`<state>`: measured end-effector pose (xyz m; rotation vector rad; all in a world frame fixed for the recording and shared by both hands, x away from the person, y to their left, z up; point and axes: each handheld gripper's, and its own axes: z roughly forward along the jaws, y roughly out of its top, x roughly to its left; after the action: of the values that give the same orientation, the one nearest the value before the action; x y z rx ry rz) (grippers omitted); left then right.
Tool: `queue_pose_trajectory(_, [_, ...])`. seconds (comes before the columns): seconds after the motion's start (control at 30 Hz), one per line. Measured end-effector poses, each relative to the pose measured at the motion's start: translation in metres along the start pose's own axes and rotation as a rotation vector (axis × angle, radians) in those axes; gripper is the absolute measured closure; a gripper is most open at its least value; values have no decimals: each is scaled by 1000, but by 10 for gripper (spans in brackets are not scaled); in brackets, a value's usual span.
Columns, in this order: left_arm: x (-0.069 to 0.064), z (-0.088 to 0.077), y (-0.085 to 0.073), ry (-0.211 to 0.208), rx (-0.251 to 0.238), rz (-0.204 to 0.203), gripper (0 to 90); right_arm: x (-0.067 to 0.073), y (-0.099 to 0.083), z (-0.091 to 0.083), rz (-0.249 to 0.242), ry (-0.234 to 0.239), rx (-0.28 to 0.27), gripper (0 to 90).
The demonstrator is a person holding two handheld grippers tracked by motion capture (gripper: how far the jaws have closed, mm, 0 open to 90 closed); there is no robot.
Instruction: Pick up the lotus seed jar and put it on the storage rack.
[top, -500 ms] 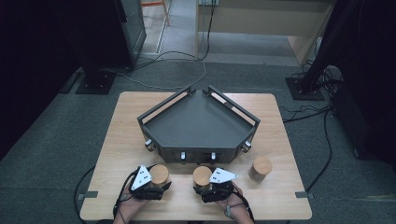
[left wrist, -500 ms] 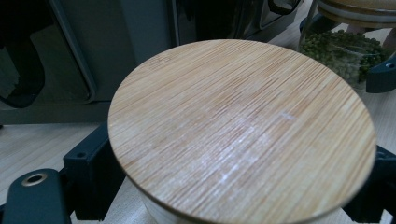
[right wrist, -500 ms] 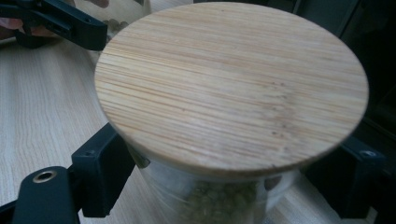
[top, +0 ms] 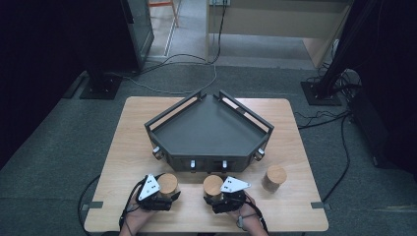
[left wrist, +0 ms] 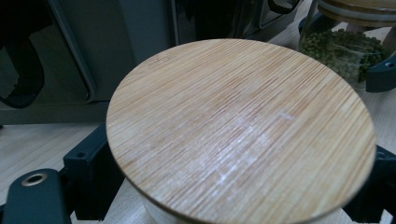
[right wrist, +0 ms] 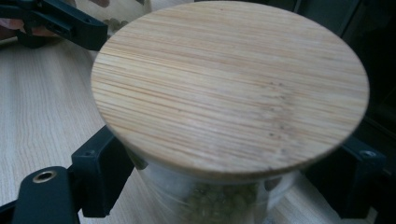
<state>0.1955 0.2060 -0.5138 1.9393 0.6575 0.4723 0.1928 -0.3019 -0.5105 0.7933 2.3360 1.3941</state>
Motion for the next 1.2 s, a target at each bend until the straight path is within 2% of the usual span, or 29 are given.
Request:
queue_pose_trajectory(0.2, [0,0,0,1,-3,-4,115,-2,0,0,1,6,-2,150])
queue_pose_trajectory(0.47, [-1,0,0,4,2,1,115,2,0,0,-26,1,-1,147])
queue_pose_trajectory(0.83, [-4,1,0,20,-6,3,119,3,-2,-1,-21,-5,-11,143])
queue_pose_trajectory(1.0, [-4,2,0,23,-5,2,201,4,-2,-1,-21,-8,-14,143])
queue_pose_trajectory(1.2, [-4,2,0,19,-5,-2,233,4,-2,-1,-23,-9,-13,143])
